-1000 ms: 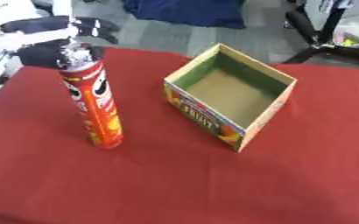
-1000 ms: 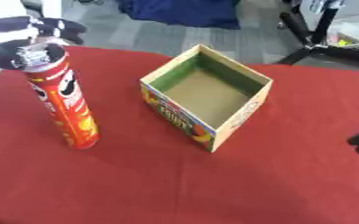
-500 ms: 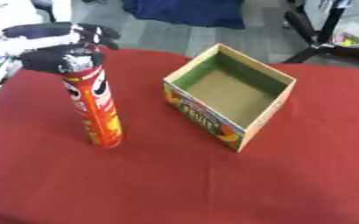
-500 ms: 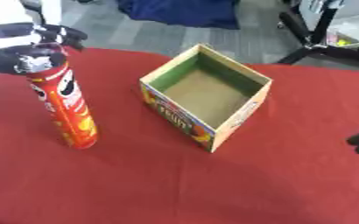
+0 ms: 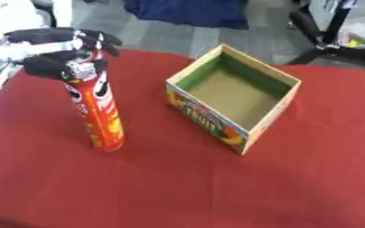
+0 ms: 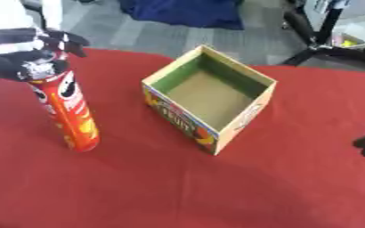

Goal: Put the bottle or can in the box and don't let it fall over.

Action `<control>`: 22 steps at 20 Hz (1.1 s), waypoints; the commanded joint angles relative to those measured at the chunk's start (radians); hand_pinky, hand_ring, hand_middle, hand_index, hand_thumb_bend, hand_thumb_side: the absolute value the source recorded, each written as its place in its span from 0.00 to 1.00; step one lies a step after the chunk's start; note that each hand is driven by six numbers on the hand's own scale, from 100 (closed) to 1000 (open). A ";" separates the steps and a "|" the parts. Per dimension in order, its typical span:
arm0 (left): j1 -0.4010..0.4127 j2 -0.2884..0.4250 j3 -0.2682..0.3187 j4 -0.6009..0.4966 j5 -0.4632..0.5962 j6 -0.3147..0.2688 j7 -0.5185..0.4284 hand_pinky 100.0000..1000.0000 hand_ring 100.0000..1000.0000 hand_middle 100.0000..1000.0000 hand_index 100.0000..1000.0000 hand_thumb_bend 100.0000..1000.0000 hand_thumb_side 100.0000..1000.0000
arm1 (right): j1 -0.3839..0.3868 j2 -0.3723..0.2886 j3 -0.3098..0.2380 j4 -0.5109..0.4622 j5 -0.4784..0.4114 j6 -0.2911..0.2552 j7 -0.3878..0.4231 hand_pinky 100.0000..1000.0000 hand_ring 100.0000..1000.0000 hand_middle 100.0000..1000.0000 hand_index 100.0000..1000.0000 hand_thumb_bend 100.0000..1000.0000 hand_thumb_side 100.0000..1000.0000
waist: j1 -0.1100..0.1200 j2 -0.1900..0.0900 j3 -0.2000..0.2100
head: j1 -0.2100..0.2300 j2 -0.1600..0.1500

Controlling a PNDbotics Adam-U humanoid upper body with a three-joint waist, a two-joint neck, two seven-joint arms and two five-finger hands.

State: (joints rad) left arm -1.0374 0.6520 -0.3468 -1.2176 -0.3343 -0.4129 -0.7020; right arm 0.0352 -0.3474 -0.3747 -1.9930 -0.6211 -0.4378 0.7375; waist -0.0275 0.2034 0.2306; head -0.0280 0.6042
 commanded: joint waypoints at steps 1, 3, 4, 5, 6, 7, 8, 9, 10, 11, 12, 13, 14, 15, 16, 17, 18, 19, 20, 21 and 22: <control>-0.008 0.031 0.002 0.000 -0.006 -0.028 -0.041 0.78 0.93 0.98 0.91 0.00 1.00 | -0.006 -0.017 -0.003 -0.007 -0.001 -0.019 0.020 0.66 0.55 0.69 0.95 0.00 0.48 | 0.001 -0.014 -0.001 | 0.003 -0.007; -0.006 0.031 0.001 0.001 -0.009 -0.031 -0.052 0.77 0.93 0.98 0.91 0.00 1.00 | -0.007 -0.017 -0.003 -0.007 -0.002 -0.019 0.020 0.66 0.55 0.69 0.95 0.00 0.48 | 0.001 -0.014 -0.002 | 0.003 -0.007; -0.005 0.031 0.000 0.002 -0.011 -0.033 -0.058 0.76 0.93 0.98 0.92 0.00 1.00 | -0.007 -0.017 -0.003 -0.007 -0.003 -0.020 0.020 0.66 0.55 0.69 0.95 0.00 0.48 | 0.001 -0.014 -0.002 | 0.003 -0.008; -0.004 0.031 -0.001 0.002 -0.013 -0.035 -0.064 0.76 0.93 0.98 0.92 0.00 1.00 | -0.007 -0.017 -0.003 -0.007 -0.003 -0.020 0.020 0.66 0.55 0.69 0.95 0.00 0.48 | 0.001 -0.014 -0.002 | 0.003 -0.008; -0.003 0.031 -0.001 0.003 -0.014 -0.037 -0.070 0.75 0.93 0.99 0.92 0.00 1.00 | -0.007 -0.017 -0.003 -0.007 -0.003 -0.020 0.020 0.66 0.55 0.69 0.95 0.00 0.48 | 0.001 -0.014 -0.002 | 0.003 -0.008; -0.002 0.032 -0.002 0.003 -0.015 -0.039 -0.077 0.75 0.92 0.99 0.92 0.00 1.00 | -0.007 -0.017 -0.003 -0.007 -0.003 -0.020 0.020 0.66 0.55 0.69 0.95 0.00 0.48 | 0.001 -0.014 -0.002 | 0.003 -0.008; -0.001 0.032 -0.002 0.003 -0.016 -0.041 -0.084 0.74 0.92 0.99 0.92 0.00 1.00 | -0.007 -0.017 -0.003 -0.007 -0.003 -0.020 0.020 0.66 0.56 0.69 0.95 0.00 0.48 | 0.001 -0.014 -0.002 | 0.003 -0.008; 0.000 0.031 -0.002 0.004 -0.017 -0.043 -0.090 0.71 0.92 0.99 0.92 0.00 1.00 | -0.007 -0.017 -0.003 -0.007 -0.003 -0.020 0.020 0.66 0.56 0.69 0.95 0.00 0.48 | 0.001 -0.014 -0.002 | 0.003 -0.008; 0.000 0.031 -0.003 0.005 -0.017 -0.045 -0.098 0.71 0.91 1.00 0.93 0.00 1.00 | -0.007 -0.017 -0.003 -0.007 -0.003 -0.020 0.020 0.66 0.56 0.69 0.95 0.00 0.48 | 0.001 -0.014 -0.002 | 0.003 -0.009; 0.000 0.030 -0.003 0.006 -0.017 -0.047 -0.105 0.69 0.91 1.00 0.93 0.00 1.00 | -0.007 -0.017 -0.003 -0.007 -0.004 -0.020 0.019 0.66 0.56 0.69 0.95 0.00 0.48 | 0.001 -0.014 -0.002 | 0.003 -0.009; 0.001 0.030 -0.004 0.007 -0.016 -0.048 -0.112 0.68 0.90 1.00 0.93 0.00 1.00 | -0.007 -0.017 -0.003 -0.007 -0.004 -0.020 0.019 0.66 0.56 0.69 0.95 0.00 0.48 | 0.001 -0.013 -0.002 | 0.003 -0.009; 0.001 0.029 -0.005 0.008 -0.016 -0.051 -0.121 0.66 0.89 1.00 0.94 0.00 1.00 | -0.007 -0.017 -0.003 -0.007 -0.004 -0.020 0.019 0.66 0.56 0.69 0.95 0.00 0.48 | 0.001 -0.013 -0.003 | 0.003 -0.009; 0.001 0.029 -0.006 0.009 -0.016 -0.055 -0.132 0.65 0.89 1.00 0.94 0.00 1.00 | -0.007 -0.017 -0.003 -0.007 -0.004 -0.020 0.019 0.66 0.56 0.69 0.95 0.00 0.48 | 0.001 -0.013 -0.003 | 0.003 -0.009; 0.001 0.028 -0.007 0.009 -0.015 -0.059 -0.142 0.63 0.88 1.00 0.95 0.00 1.00 | -0.008 -0.017 -0.003 -0.007 -0.004 -0.020 0.019 0.66 0.56 0.69 0.95 0.00 0.48 | 0.001 -0.013 -0.003 | 0.003 -0.008; 0.000 0.028 -0.009 0.009 -0.015 -0.066 -0.153 0.63 0.88 1.00 0.95 0.00 1.00 | -0.008 -0.017 -0.003 -0.007 -0.004 -0.019 0.019 0.66 0.56 0.69 0.95 0.00 0.48 | 0.001 -0.013 -0.003 | 0.003 -0.008; 0.000 0.028 -0.010 0.009 -0.015 -0.073 -0.166 0.64 0.88 1.00 0.96 0.00 1.00 | -0.008 -0.017 -0.003 -0.007 -0.003 -0.019 0.019 0.66 0.56 0.69 0.95 0.00 0.48 | 0.001 -0.012 -0.003 | 0.003 -0.008; 0.000 0.027 -0.011 0.009 -0.015 -0.082 -0.178 0.64 0.88 1.00 0.97 0.05 1.00 | -0.008 -0.017 -0.003 -0.007 -0.003 -0.019 0.019 0.66 0.56 0.69 0.95 0.00 0.48 | 0.001 -0.012 -0.003 | 0.003 -0.007; 0.000 0.027 -0.012 0.009 -0.014 -0.090 -0.190 0.66 0.89 1.00 0.98 0.16 1.00 | -0.009 -0.017 -0.003 -0.007 -0.002 -0.019 0.019 0.66 0.56 0.69 0.95 0.00 0.48 | 0.001 -0.012 -0.004 | 0.003 -0.007; 0.001 0.027 -0.015 0.010 -0.015 -0.100 -0.198 0.66 0.89 1.00 0.98 0.18 0.99 | -0.009 -0.017 -0.003 -0.007 -0.002 -0.019 0.019 0.66 0.56 0.69 0.95 0.00 0.48 | 0.002 -0.011 -0.004 | 0.004 -0.008; 0.002 0.027 -0.019 0.013 -0.016 -0.111 -0.201 0.66 0.89 1.00 0.99 0.23 0.95 | -0.009 -0.017 -0.003 -0.007 -0.002 -0.018 0.019 0.66 0.56 0.69 0.95 0.00 0.48 | 0.002 -0.011 -0.004 | 0.004 -0.008; 0.003 0.027 -0.023 0.017 -0.019 -0.120 -0.203 0.66 0.89 1.00 0.99 0.23 0.93 | -0.009 -0.017 -0.003 -0.007 -0.002 -0.018 0.019 0.66 0.56 0.69 0.95 0.00 0.48 | 0.002 -0.011 -0.004 | 0.004 -0.009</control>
State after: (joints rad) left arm -1.0391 0.6521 -0.3479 -1.2146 -0.3441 -0.3741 -0.7408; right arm 0.0317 -0.3474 -0.3747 -1.9930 -0.6211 -0.4380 0.7376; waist -0.0248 0.2034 0.2271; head -0.0276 0.6040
